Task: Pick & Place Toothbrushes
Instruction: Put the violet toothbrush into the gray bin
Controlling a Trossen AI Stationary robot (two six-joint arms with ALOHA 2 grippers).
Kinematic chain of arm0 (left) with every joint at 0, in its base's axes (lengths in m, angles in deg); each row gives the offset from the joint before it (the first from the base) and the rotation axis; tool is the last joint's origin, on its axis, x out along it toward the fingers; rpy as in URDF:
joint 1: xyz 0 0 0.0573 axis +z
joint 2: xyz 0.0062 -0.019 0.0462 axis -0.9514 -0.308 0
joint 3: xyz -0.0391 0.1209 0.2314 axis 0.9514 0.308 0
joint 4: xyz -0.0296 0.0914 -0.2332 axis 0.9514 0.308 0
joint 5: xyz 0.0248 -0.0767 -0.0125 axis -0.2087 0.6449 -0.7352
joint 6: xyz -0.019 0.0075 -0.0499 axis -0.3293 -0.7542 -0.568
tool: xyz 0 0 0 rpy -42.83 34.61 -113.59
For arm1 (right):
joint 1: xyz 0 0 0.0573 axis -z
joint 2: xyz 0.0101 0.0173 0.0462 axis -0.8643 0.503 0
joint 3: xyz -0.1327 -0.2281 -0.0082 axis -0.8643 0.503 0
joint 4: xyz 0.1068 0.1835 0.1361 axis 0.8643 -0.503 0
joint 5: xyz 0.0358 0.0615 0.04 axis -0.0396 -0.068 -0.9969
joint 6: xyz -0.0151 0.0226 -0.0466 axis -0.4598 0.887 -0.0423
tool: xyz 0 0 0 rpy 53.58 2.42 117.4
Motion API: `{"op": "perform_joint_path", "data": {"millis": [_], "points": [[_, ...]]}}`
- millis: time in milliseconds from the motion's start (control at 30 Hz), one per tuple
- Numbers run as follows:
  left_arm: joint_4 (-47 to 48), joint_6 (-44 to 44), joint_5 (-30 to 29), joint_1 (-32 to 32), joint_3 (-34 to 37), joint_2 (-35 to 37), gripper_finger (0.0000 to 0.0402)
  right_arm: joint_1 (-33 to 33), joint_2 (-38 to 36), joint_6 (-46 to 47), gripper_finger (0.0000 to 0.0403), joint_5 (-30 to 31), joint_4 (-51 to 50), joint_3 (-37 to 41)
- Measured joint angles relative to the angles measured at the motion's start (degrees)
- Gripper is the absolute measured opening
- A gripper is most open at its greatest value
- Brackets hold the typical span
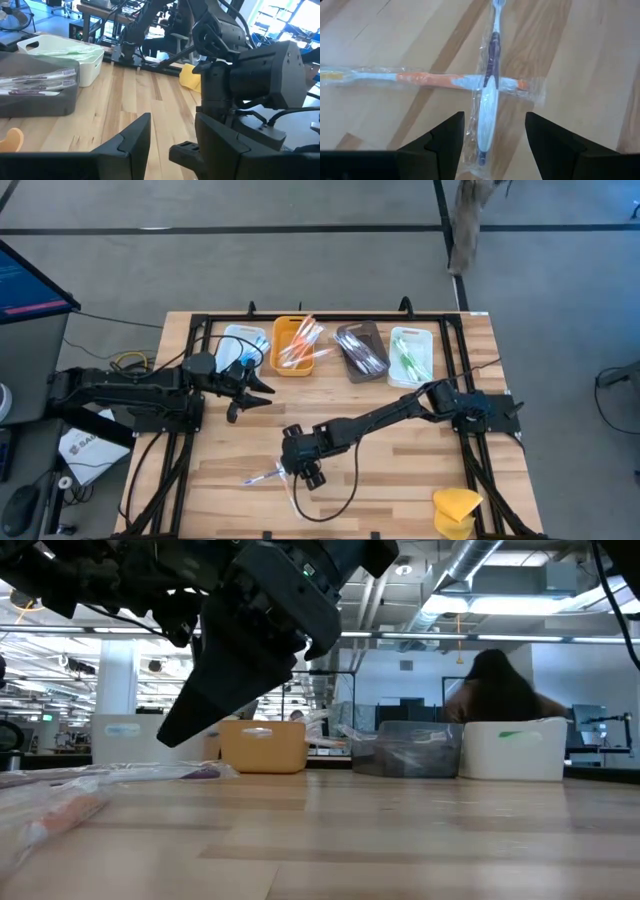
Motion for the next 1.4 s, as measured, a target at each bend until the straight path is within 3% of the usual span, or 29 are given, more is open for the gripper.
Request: {"op": "perform_joint_path", "data": {"millis": [433, 867, 1033, 1400], "points": [[0.0, 0.0, 0.0, 0.0, 0.0, 0.0, 0.0150, -1.2, 1.9, 1.1, 0.0205, -1.8, 1.9, -0.1], [-0.3, 0.0, 0.0, 0.0, 0.0, -0.2, 0.0150, 1.0, 3.8, 2.3, 0.0198, -7.3, 1.8, -0.1], [-0.2, 0.0, 0.0, 0.0, 0.0, -0.2, 0.0150, 1.2, 3.8, 3.8, 0.0161, -7.5, 1.5, -0.1], [-0.2, 0.0, 0.0, 0.0, 0.0, -0.2, 0.0150, 1.3, 3.8, 5.7, 0.0035, -7.5, -0.3, -0.2]]}}
